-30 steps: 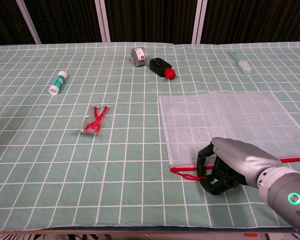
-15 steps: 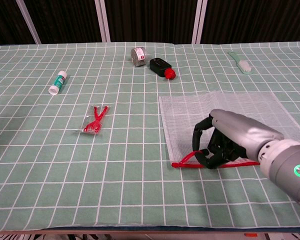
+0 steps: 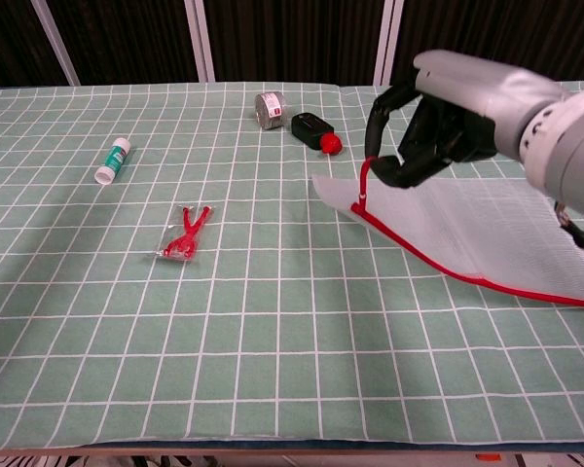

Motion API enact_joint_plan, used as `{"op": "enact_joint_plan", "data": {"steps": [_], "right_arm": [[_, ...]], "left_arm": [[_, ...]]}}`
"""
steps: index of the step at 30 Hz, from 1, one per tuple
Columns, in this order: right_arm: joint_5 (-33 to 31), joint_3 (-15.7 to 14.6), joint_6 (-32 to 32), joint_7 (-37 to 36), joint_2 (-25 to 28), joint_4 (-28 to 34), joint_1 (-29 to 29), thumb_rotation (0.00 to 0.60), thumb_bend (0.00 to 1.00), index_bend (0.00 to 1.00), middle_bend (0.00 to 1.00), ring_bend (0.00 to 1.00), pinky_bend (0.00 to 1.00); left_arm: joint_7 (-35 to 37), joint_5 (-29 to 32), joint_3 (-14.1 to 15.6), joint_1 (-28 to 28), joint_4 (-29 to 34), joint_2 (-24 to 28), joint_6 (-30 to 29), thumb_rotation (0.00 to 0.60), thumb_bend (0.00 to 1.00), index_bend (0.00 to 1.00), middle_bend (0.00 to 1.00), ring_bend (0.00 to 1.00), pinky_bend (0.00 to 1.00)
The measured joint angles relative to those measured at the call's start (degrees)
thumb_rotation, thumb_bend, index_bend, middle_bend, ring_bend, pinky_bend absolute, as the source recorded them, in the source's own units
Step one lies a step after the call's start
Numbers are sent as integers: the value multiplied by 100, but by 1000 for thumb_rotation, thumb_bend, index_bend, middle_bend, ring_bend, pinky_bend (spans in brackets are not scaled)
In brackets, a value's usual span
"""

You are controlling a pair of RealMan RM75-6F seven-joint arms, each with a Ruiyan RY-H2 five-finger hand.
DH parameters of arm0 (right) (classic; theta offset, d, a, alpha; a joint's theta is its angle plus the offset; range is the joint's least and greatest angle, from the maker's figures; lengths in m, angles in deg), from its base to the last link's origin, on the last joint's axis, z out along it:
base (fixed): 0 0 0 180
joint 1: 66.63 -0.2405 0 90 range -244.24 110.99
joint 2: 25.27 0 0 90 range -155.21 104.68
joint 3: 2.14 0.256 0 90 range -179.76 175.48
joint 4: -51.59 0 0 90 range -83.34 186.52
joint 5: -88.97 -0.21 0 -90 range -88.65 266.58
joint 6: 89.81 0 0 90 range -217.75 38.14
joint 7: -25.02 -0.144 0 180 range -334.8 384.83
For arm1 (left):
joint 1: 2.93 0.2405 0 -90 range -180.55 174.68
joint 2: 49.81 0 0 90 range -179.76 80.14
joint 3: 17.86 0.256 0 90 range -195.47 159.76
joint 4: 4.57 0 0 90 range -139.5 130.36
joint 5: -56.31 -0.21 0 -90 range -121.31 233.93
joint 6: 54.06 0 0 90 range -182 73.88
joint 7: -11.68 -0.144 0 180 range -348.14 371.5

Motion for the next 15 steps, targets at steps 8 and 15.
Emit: {"op": "enact_joint_plan", "data": {"steps": [8,15], "right_arm": [[-532,456,32,123,255,330,-407,600,566,673,1000,1000,1000],[-913,662,30,84,521,524,-703,600,565,673,1000,1000,1000]], "left_arm": [[-1055,519,-475,-875,698,-8,763,600,96,154,0,0,0],[-1965,1342,-850,-1835,941,-313,1538,600,145,223,0,0,0]]}}
